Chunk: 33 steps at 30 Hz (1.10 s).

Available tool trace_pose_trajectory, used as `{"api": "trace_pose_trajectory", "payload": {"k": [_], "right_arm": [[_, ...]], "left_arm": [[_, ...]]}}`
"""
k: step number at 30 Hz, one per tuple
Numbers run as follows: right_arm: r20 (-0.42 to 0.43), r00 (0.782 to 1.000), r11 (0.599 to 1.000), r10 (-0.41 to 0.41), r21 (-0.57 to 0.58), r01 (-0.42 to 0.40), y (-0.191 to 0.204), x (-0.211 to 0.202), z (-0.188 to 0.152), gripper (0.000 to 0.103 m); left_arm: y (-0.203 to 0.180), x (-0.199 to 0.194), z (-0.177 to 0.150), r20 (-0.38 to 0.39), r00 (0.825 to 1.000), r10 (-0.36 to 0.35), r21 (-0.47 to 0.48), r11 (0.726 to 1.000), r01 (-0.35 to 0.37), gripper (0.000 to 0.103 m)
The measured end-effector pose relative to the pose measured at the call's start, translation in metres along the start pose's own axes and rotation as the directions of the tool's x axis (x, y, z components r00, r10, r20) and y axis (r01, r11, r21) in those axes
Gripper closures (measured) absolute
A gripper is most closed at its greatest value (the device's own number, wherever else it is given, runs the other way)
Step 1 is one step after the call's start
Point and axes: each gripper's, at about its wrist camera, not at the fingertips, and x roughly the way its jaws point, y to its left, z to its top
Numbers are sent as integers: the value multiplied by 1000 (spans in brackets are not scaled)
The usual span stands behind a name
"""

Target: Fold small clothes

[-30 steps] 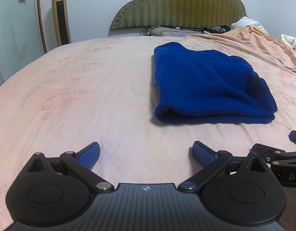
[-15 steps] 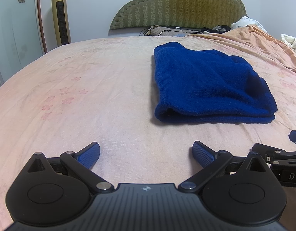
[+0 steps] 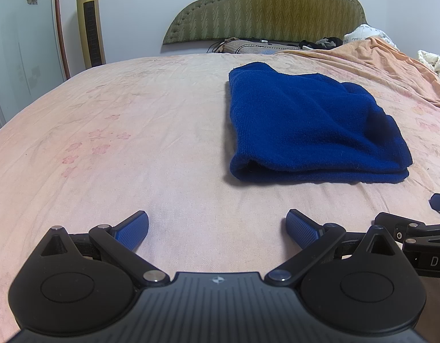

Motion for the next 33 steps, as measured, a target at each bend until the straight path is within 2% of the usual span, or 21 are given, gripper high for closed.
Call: {"api": "trace_pose_trajectory", "payload": {"k": [29, 33], "right_arm": [[-3, 1000, 1000, -1, -4, 1, -1, -1, -1, 0], [26, 1000, 1000, -8, 28, 7, -5, -10, -2, 1]], "left_arm": [[1, -2, 2, -6, 1000, -4, 2, 1000, 4, 0], [8, -10, 2, -13, 1000, -5, -17, 1000, 5, 0]]}}
